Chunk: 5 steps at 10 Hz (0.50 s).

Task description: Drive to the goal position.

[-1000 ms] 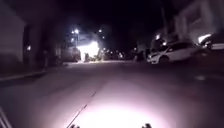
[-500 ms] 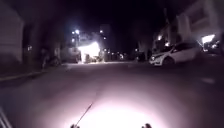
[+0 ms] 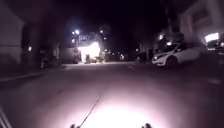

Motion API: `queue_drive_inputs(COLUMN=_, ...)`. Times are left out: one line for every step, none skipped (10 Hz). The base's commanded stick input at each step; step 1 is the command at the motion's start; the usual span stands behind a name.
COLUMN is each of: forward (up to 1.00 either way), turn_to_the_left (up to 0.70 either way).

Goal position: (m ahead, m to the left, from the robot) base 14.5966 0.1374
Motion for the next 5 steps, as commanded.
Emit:
queue_drive_inputs(forward=0.7, turn_to_the_left=0.0)
queue_drive_inputs(forward=0.7, turn_to_the_left=-0.07)
queue_drive_inputs(forward=0.7, turn_to_the_left=-0.23)
queue_drive_inputs(forward=0.7, turn_to_the_left=-0.33)
queue_drive_inputs(forward=0.7, turn_to_the_left=-0.23)
